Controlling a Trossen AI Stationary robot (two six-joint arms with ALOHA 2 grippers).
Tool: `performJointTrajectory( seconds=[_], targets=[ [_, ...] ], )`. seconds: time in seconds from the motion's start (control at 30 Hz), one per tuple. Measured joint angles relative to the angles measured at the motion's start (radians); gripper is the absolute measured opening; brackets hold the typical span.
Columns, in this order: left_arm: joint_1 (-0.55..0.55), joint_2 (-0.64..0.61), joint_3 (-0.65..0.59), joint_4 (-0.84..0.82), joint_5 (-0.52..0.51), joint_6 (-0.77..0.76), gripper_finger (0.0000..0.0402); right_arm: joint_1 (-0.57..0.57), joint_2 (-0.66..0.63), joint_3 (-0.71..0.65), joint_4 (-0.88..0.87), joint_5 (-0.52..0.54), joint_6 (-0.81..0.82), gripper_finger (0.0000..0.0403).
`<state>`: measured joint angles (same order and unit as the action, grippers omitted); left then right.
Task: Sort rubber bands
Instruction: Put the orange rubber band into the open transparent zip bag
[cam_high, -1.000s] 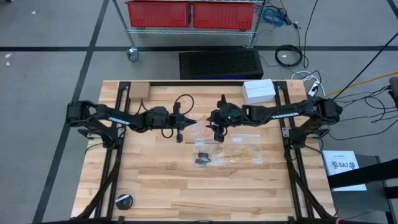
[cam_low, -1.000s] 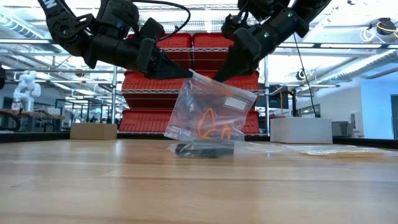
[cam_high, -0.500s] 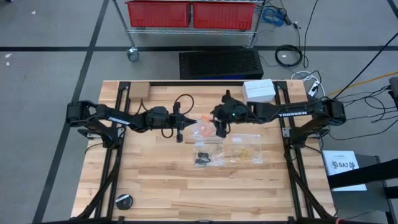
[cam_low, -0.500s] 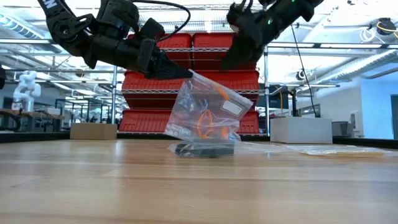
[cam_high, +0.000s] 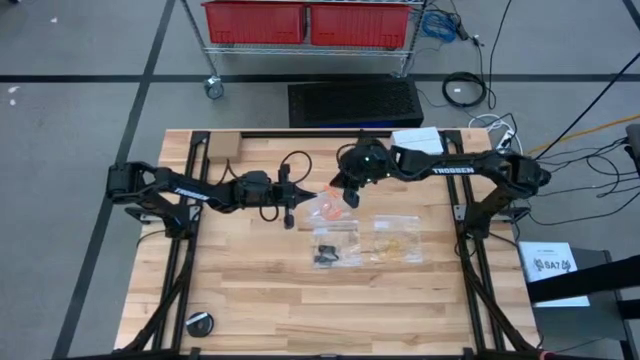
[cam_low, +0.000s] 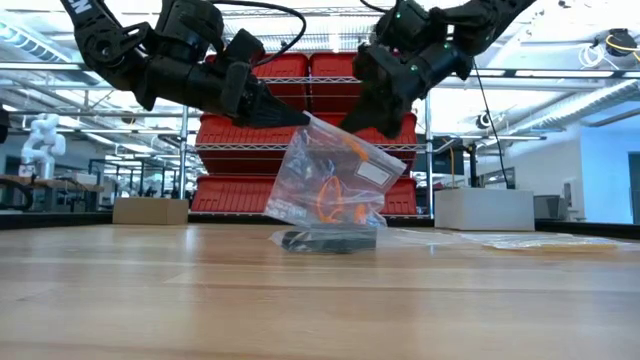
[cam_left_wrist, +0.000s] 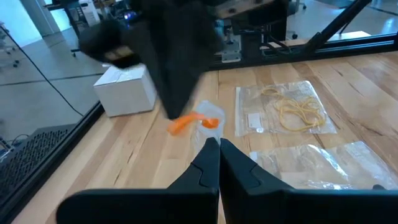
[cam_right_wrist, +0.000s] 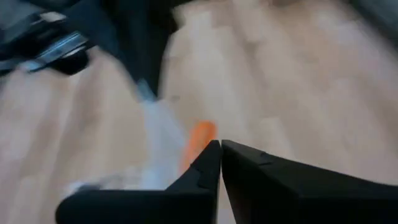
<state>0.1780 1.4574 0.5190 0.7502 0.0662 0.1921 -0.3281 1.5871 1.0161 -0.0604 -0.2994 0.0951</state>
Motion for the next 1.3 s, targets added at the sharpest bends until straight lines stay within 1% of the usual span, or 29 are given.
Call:
performJointTrajectory(
  seconds=[0.03,0.23,0.3,0.37,0.7,0.8,0.97,1.07,1.2,1.3],
  targets=[
    [0.0,0.0,0.0,0.0,0.0,0.0,0.0,0.001,0.007,0.0,0.007,-0.021,0.005,0.001],
    [0.0,0.0,0.0,-0.001,0.0,0.0,0.0,-0.002,0.04,0.005,0.012,-0.024,0.017,0.0002],
    [0.0,0.0,0.0,-0.001,0.0,-0.001,0.0,-0.002,0.04,0.005,0.028,-0.057,0.017,0.0002],
    [-0.001,0.0,0.0,-0.001,0.0,-0.001,0.0,0.003,0.031,0.005,0.034,-0.077,0.026,0.0001],
    [-0.001,0.0,0.0,-0.007,0.0,-0.001,0.0,0.076,-0.039,0.006,0.033,-0.068,0.032,0.0001],
    [-0.001,0.0,0.0,-0.007,0.0,-0.001,0.0,0.099,-0.039,0.006,0.005,-0.006,0.021,0.0001],
    [-0.001,0.0,0.0,-0.006,0.0,-0.001,0.0,0.119,-0.039,0.006,-0.096,0.159,-0.009,0.0],
    [-0.001,0.0,0.0,-0.006,0.0,-0.001,0.0,0.126,-0.043,0.006,-0.156,0.235,-0.025,0.0001],
    [-0.001,-0.024,0.0,-0.015,-0.009,0.005,0.0,0.128,-0.125,0.006,-0.301,0.316,-0.04,0.0018],
    [-0.001,-0.062,0.0,-0.05,-0.011,0.02,0.0,0.127,-0.197,0.006,-0.431,0.329,-0.032,0.0044]
  ],
)
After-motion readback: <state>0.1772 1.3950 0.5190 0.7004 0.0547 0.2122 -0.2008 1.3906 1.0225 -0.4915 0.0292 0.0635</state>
